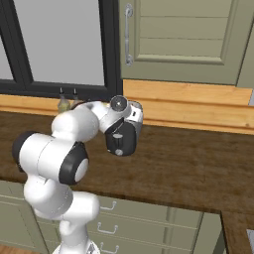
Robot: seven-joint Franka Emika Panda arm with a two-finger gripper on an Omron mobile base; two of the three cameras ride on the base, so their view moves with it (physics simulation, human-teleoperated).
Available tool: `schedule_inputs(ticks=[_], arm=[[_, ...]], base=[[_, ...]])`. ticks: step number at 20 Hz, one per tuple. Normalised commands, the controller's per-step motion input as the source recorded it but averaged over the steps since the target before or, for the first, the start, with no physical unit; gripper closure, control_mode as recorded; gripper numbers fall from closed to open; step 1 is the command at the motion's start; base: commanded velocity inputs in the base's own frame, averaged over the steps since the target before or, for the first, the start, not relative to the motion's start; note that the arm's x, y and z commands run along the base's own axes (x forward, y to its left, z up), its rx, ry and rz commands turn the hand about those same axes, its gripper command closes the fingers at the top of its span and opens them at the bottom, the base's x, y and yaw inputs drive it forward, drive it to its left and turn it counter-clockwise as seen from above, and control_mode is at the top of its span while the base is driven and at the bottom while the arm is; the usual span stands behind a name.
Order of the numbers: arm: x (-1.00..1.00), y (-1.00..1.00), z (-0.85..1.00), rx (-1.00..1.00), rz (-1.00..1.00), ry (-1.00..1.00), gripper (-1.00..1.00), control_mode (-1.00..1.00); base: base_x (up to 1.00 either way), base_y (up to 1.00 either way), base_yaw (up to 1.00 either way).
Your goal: Start the toaster. Once the lever pops up, take the bread to the plate on the dining counter.
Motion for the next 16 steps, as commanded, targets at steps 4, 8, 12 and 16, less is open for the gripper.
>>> schedule_inputs(ticks=[4, 8, 12, 16], arm=[[0.22, 0.00, -0.16, 0.00, 0.00, 0.00, -1.00, -1.00], [0.27, -0.11, -0.11, 0.00, 0.00, 0.00, -1.00, -1.00], [0.22, -0.21, -0.09, 0.00, 0.00, 0.00, -1.00, -1.00], [0.14, -0.06, -0.23, 0.00, 0.00, 0.00, -1.00, -1.00]], base=[[0.00, 0.00, 0.00], [0.00, 0.00, 0.00], [0.00, 0.00, 0.00], [0.00, 0.00, 0.00]])
